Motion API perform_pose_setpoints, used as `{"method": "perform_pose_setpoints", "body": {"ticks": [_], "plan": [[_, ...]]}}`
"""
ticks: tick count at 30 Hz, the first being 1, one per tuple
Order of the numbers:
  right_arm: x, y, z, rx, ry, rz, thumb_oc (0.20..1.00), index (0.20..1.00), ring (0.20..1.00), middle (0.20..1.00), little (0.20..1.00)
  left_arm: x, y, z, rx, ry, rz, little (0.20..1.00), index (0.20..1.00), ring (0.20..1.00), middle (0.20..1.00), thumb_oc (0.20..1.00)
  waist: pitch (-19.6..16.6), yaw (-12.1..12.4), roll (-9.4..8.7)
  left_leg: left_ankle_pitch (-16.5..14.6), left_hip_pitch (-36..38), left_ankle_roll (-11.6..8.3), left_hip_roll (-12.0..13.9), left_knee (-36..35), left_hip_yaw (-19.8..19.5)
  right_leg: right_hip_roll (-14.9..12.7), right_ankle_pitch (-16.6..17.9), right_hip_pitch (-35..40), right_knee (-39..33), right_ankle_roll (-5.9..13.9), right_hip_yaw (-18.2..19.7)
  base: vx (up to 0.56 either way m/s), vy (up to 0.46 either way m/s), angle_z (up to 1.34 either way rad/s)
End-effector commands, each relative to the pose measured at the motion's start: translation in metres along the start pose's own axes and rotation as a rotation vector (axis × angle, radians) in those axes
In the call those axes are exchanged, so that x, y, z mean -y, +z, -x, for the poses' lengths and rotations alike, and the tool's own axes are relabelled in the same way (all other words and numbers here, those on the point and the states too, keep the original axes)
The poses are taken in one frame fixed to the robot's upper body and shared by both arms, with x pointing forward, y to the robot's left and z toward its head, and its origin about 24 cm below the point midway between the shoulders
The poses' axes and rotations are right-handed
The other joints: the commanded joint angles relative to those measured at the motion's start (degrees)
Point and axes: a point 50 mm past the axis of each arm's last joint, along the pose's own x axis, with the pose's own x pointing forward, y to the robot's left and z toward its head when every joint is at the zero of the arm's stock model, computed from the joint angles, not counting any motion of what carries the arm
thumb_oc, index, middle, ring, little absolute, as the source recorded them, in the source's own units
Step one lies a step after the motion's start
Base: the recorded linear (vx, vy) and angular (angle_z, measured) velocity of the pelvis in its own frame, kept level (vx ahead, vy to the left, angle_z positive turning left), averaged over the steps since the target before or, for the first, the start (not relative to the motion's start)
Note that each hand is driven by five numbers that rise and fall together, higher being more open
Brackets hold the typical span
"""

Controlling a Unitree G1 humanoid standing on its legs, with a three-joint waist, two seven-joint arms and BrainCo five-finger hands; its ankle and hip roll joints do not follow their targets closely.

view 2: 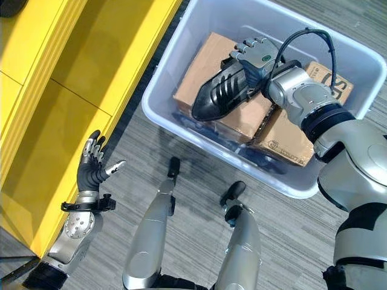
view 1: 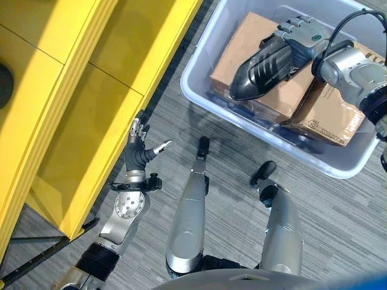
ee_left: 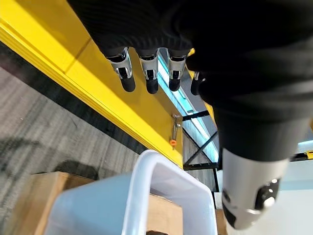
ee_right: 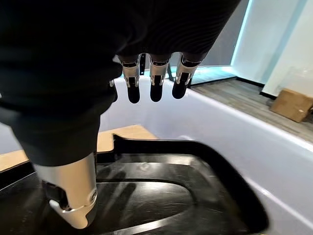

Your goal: Move parts from the plastic box to the shelf.

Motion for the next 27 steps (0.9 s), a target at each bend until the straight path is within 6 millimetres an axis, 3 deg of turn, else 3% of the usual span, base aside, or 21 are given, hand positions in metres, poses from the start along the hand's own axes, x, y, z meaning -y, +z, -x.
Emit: {"method": "perform_pose_setpoints", "body": {"ticks": [1, 7, 14, 17, 20, 21, 24, 27], "plan": [[0.043, -0.022, -0.003, -0.105, -0.113, 0.023, 1.000, 1.000, 1.000, 1.000, 1.000, -0.006, 0.019, -0.002, 0.109, -0.018, 0.010, 1.000, 1.000, 1.000, 1.000, 1.000, 1.0, 0.7, 1.01, -4.8, -4.6, 1.84, 0.4, 7.4, 0.7, 1.0, -0.8, 3.9, -0.5, 3.09, -1.4, -0.02, -0.052, 0.11], [0.032, -0.034, 0.001, -0.183, -0.079, 0.028, 1.000, 1.000, 1.000, 1.000, 1.000, -0.012, 0.023, 0.001, 0.146, -0.004, 0.017, 1.000, 1.000, 1.000, 1.000, 1.000, 1.0, 1.4, 1.94, -6.2, -10.5, 2.29, 0.2, 11.8, -0.6, -0.1, -2.9, -1.4, 5.3, 2.24, -1.2, -0.02, -0.054, 0.07], [0.007, -0.069, 0.016, -0.479, 0.025, -0.010, 1.000, 1.000, 1.000, 1.000, 1.000, -0.013, 0.027, 0.003, 0.172, -0.006, 0.038, 1.000, 1.000, 1.000, 1.000, 1.000, 1.0, 1.6, 2.97, -7.9, -15.4, 2.72, 0.0, 16.0, -1.4, -1.0, -4.5, -5.8, 9.3, 1.53, -0.7, -0.02, -0.037, 0.06], [-0.008, -0.080, 0.024, -0.578, 0.110, -0.108, 1.000, 1.000, 1.000, 1.000, 1.000, -0.012, 0.028, 0.005, 0.173, -0.008, 0.040, 1.000, 1.000, 1.000, 1.000, 1.000, 1.0, 1.5, 3.27, -8.2, -15.8, 2.79, 0.1, 16.4, -1.1, -1.1, -4.5, -6.2, 9.3, 1.44, -0.6, 0.00, 0.000, 0.00], [-0.024, -0.084, 0.030, -0.657, 0.195, -0.330, 1.000, 1.000, 1.000, 1.000, 1.000, -0.013, 0.029, 0.006, 0.170, -0.014, 0.047, 1.000, 1.000, 1.000, 1.000, 1.000, 1.0, 1.5, 3.72, -8.2, -15.8, 2.63, 0.2, 16.6, -0.9, -1.0, -4.4, -6.3, 9.2, 1.23, -0.2, 0.00, 0.000, 0.00], [-0.037, -0.084, 0.034, -0.698, 0.226, -0.535, 1.000, 1.000, 1.000, 1.000, 1.000, -0.013, 0.031, 0.005, 0.178, -0.019, 0.043, 1.000, 1.000, 1.000, 1.000, 1.000, 1.0, 1.4, 3.84, -8.2, -15.7, 2.57, 0.2, 16.4, -0.8, -0.8, -4.4, -6.4, 9.1, 1.11, -0.1, 0.00, 0.000, 0.00], [-0.050, -0.079, 0.036, -0.704, 0.241, -0.742, 1.000, 1.000, 1.000, 1.000, 1.000, -0.013, 0.032, 0.004, 0.175, -0.018, 0.047, 1.000, 1.000, 1.000, 1.000, 1.000, 1.0, 1.3, 4.09, -8.2, -15.2, 2.54, 0.2, 16.1, -0.6, -0.7, -4.4, -6.1, 8.8, 1.01, 0.0, 0.00, 0.000, 0.00], [-0.057, -0.074, 0.035, -0.669, 0.262, -0.825, 1.000, 1.000, 1.000, 1.000, 1.000, -0.015, 0.033, 0.002, 0.169, -0.015, 0.045, 1.000, 1.000, 1.000, 1.000, 1.000, 1.0, 1.2, 4.16, -8.3, -14.6, 2.42, 0.2, 16.0, -0.4, -0.7, -4.6, -5.8, 8.9, 0.91, 0.3, 0.00, 0.000, 0.00]]}}
